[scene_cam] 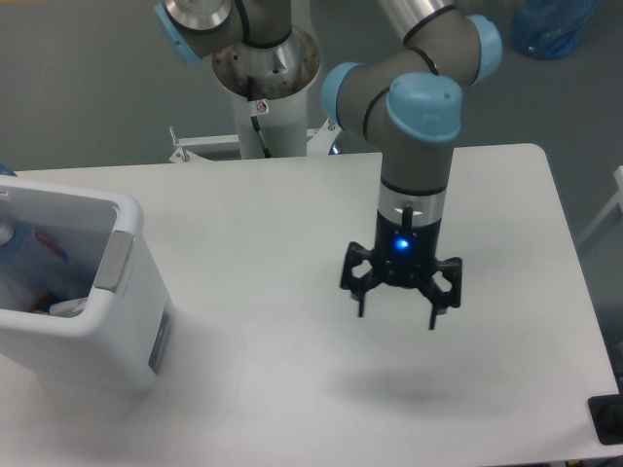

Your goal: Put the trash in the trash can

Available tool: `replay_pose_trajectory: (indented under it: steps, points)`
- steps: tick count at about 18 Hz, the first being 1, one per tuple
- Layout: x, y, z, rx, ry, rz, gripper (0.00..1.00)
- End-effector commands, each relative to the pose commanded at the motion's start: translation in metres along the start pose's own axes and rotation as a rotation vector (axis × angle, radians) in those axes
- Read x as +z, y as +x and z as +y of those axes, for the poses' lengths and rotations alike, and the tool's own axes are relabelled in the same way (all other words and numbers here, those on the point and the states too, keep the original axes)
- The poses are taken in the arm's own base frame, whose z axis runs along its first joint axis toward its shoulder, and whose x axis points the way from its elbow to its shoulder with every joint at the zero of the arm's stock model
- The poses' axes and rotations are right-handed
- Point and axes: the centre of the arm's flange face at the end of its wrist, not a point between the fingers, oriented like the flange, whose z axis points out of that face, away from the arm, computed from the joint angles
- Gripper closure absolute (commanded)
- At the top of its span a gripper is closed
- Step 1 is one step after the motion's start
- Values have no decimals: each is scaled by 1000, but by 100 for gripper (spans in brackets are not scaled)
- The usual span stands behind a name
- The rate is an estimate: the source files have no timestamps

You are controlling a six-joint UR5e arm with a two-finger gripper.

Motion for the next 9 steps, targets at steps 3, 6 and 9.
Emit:
replay_pose_trajectory:
  steps: [3,6,9]
  points:
    - [-10,-4,-2,106,-88,78,0]
    - [-11,-11,-4,120,-144,108,0]
    - [-5,-7,-6,157,-183,98,0]
